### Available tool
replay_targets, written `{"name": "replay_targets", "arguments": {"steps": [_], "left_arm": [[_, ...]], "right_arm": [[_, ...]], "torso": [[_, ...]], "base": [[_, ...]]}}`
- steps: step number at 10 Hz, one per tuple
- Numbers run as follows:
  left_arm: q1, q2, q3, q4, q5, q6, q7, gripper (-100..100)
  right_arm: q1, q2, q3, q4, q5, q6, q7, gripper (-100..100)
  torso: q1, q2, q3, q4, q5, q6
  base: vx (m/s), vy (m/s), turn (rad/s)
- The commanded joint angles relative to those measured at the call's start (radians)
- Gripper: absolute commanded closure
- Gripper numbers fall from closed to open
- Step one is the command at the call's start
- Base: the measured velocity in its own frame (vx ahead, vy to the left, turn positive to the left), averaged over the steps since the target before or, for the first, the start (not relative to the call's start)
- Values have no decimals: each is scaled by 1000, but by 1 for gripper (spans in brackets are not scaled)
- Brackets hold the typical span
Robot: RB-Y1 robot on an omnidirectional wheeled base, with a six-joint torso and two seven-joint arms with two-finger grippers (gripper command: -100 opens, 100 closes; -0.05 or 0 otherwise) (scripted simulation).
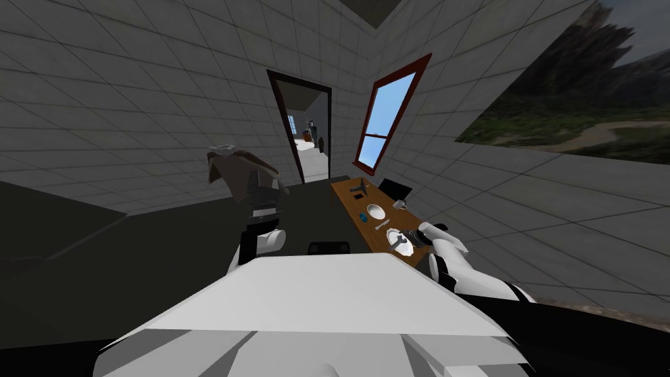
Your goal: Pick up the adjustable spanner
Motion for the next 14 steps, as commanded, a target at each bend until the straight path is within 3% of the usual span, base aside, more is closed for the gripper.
{"name": "replay_targets", "arguments": {"steps": [1,4,6,7,9,10,11,13,14], "left_arm": [[0,0,0,0,0,0,0,0],[0,0,0,0,0,0,0,0],[0,0,0,0,0,0,0,0],[0,0,0,0,0,0,0,0],[0,0,0,0,0,0,0,0],[0,0,0,0,0,0,0,0],[0,0,0,0,0,0,0,0],[0,0,0,0,0,0,0,0],[0,0,0,0,0,0,0,0]], "right_arm": [[-24,-3,5,50,3,-12,2,-100],[-28,31,2,126,1,19,-34,-100],[-28,31,2,126,1,19,-34,-100],[-22,63,4,166,-1,34,-49,-100],[-20,54,-1,167,-6,31,-39,-100],[-22,55,0,173,-6,28,-37,0],[-15,74,-1,183,-4,-1,-25,-100],[-8,93,-1,194,-1,-30,-13,-100],[-8,86,-3,192,-4,-19,-15,-100]], "torso": [[0,0,0,0,0,0],[1,0,0,0,0,0],[1,0,0,0,0,1],[1,0,0,0,0,1],[0,0,0,0,0,0],[1,0,0,0,0,0],[2,1,0,0,1,0],[0,-2,-1,-1,0,0],[0,-3,-2,-1,0,0]], "base": [[7,-10,-8],[11,-20,74],[7,-18,19],[12,-28,64],[8,-22,26],[0,0,0],[31,-21,-52],[59,-33,-45],[23,-15,-4]]}}
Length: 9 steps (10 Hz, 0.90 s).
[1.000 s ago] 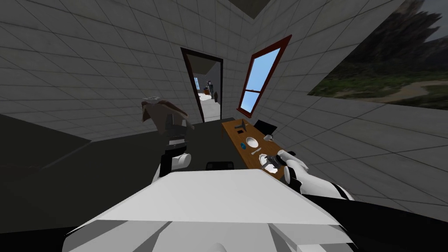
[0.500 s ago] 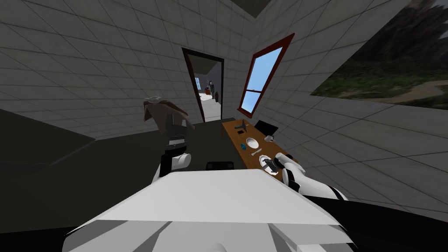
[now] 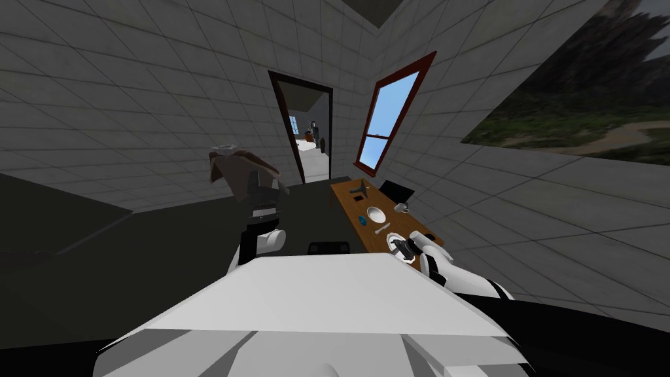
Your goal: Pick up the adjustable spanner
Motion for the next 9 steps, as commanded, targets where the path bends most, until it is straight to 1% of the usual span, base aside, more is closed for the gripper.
{"name": "replay_targets", "arguments": {"steps": [1,5,6,7,8,9], "left_arm": [[0,0,0,0,0,0,0,0],[0,0,0,0,0,0,0,0],[0,0,0,0,0,0,0,0],[0,0,0,0,0,0,0,0],[0,0,0,0,0,0,0,0],[0,0,0,0,0,0,0,0]], "right_arm": [[0,0,0,0,0,0,0,100],[0,0,0,0,0,1,0,100],[0,0,0,0,0,1,0,0],[-8,-17,2,-15,0,31,-17,100],[-11,-27,3,-20,-1,46,-23,100],[-1,-17,2,-33,0,39,-21,100]], "torso": [[0,0,0,0,0,0],[0,2,1,0,0,0],[0,2,1,0,0,0],[0,2,1,0,0,0],[2,4,2,1,1,0],[3,6,3,1,1,0]], "base": [[0,0,0],[0,0,0],[0,0,0],[-45,23,64],[-70,36,65],[-28,14,11]]}}
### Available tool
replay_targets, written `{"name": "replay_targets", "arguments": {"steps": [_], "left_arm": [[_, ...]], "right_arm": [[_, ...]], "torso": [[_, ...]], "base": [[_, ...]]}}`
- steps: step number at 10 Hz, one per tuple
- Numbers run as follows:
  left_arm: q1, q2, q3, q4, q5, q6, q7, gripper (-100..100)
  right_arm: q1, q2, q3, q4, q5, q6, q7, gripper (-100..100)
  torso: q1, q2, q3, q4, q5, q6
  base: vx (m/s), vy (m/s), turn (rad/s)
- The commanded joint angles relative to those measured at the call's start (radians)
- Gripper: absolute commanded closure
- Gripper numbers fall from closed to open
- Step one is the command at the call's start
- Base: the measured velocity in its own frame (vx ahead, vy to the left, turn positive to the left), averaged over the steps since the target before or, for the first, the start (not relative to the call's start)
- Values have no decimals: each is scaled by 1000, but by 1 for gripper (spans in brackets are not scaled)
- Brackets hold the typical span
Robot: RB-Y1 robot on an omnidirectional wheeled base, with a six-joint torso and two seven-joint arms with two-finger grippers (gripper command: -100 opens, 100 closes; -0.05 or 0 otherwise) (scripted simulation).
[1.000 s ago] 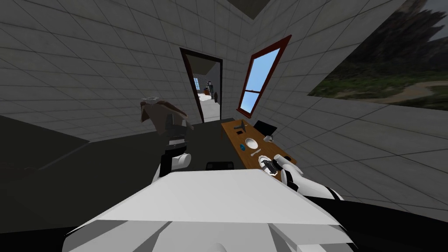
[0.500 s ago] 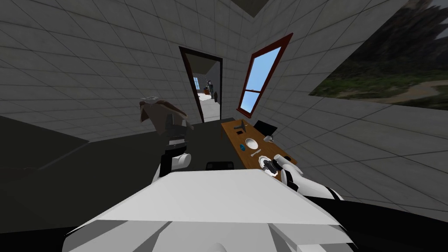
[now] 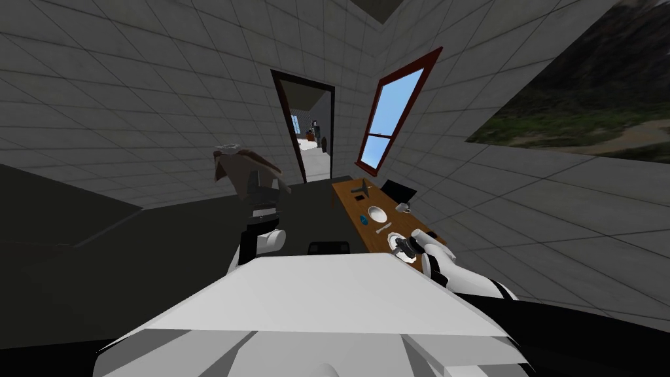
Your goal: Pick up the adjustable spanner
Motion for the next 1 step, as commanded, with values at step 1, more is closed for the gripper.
{"name": "replay_targets", "arguments": {"steps": [1], "left_arm": [[0,0,0,0,0,0,0,0]], "right_arm": [[0,0,0,0,0,0,0,0]], "torso": [[0,0,0,0,0,0]], "base": [[0,0,0]]}}
